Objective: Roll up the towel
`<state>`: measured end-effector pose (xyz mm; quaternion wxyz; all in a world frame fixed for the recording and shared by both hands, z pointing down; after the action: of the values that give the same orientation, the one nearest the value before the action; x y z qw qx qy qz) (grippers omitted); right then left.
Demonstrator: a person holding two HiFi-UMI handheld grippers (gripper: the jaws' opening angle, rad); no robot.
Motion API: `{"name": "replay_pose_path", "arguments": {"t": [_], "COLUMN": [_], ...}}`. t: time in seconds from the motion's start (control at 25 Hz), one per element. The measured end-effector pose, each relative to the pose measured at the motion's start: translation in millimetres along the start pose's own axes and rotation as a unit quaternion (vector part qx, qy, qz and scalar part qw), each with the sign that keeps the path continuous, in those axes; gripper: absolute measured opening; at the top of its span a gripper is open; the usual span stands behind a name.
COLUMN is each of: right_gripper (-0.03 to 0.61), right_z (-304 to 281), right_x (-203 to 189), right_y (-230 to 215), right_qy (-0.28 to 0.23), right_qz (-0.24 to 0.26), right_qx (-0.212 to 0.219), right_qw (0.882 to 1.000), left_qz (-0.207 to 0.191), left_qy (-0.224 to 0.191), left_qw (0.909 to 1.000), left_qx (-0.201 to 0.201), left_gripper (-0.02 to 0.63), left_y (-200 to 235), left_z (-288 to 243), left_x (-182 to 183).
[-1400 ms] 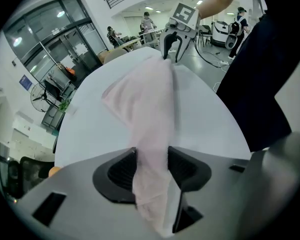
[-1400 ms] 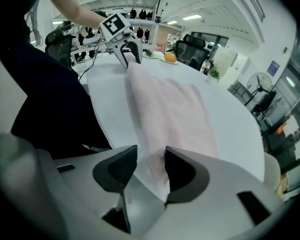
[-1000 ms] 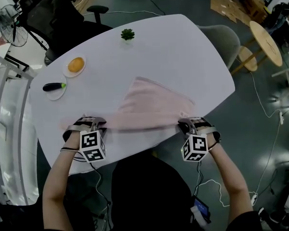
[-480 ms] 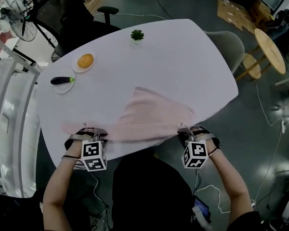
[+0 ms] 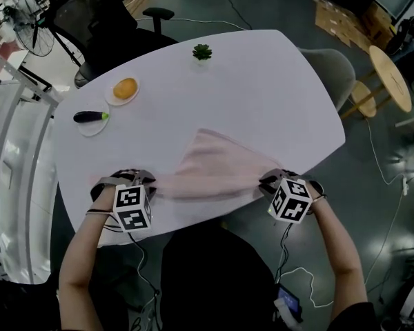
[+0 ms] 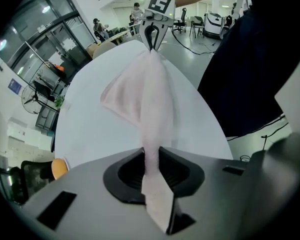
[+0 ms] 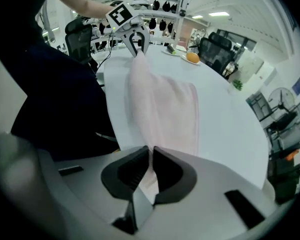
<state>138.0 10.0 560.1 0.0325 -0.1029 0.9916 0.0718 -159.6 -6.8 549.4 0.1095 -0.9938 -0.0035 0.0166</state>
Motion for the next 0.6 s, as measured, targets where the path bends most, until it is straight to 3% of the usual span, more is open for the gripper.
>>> {"name": "replay_pose_path", "arguments": {"t": [0.36,0.6], "right_gripper": [0.049,0.058], "right_z": [-18.0,-37.3], "right_x": [7.2,8.8], "right_y": [-49.0,-62.0], "right_qy": [0.023,0.028], "right_qz": [-0.037,-0.081], "right_qx": [0.007,0.018], "right_qw": [0.999,0.996], "left_qz": [0.013,0.064], "left_qy": [0.011,-0.003], "left_qw": [0.9998,0.9974], "left_qx": [-0.004,-0.031], "left_gripper": [0.091,0.084], "left_y": [36.4,45.9], "left_z": [-21.7,-35.0], "left_x": [0.6,-0.6]}}
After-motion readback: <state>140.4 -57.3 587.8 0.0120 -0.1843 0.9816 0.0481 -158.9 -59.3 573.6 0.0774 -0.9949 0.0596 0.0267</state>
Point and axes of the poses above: the fingertips, and each gripper's own axes: z backward along the fingers, y to its left, x out of its top, the point moved 2 cm from there along z, backward along the fingers, and after that the axes turned 13 degrees about y, right-handed, at the moved point
